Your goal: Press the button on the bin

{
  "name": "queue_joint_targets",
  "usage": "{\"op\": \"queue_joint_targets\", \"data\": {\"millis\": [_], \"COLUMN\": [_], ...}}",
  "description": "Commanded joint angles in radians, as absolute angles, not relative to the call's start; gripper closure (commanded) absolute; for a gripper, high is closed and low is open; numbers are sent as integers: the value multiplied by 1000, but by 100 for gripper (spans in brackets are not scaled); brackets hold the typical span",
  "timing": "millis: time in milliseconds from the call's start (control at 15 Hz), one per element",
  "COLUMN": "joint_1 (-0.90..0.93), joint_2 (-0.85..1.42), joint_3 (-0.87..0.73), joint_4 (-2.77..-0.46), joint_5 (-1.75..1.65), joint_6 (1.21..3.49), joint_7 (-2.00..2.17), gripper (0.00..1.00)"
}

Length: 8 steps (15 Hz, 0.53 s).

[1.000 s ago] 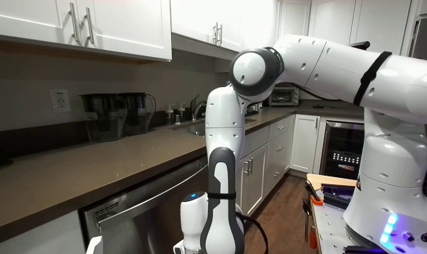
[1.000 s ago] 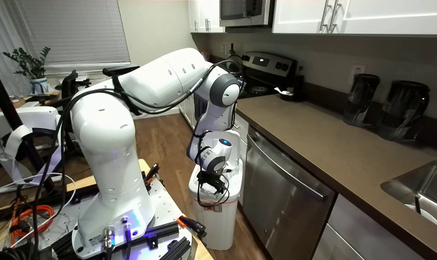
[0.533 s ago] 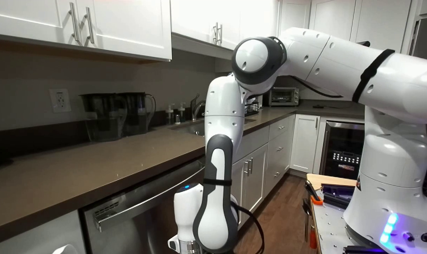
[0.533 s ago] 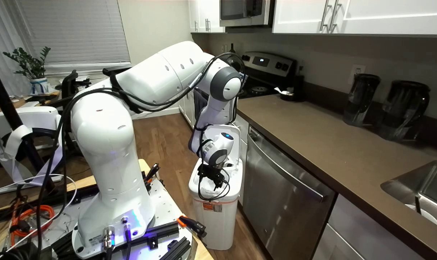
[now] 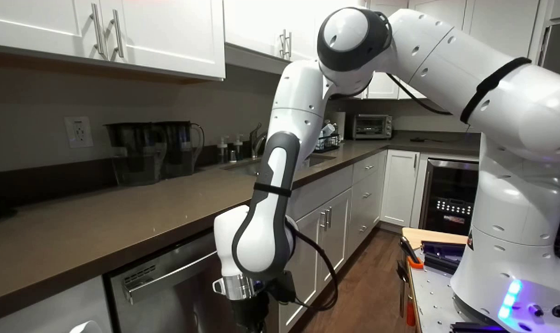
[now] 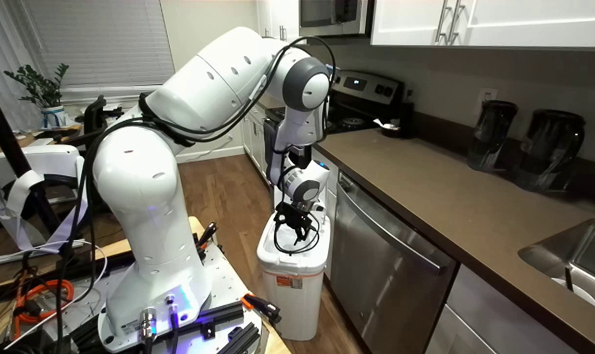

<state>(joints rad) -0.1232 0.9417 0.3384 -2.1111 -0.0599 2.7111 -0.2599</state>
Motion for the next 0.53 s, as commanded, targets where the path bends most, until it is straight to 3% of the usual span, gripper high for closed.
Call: {"op": "queue_joint_targets", "data": {"millis": [0, 467], "joint_1": [-124, -130], "joint_2": [798, 642], "joint_3": [358, 407], "joint_4": [-2218, -2302], "joint_5": [5, 112], "joint_6": [2680, 2606], "joint_7": [-246, -264], "gripper": [0, 0]}}
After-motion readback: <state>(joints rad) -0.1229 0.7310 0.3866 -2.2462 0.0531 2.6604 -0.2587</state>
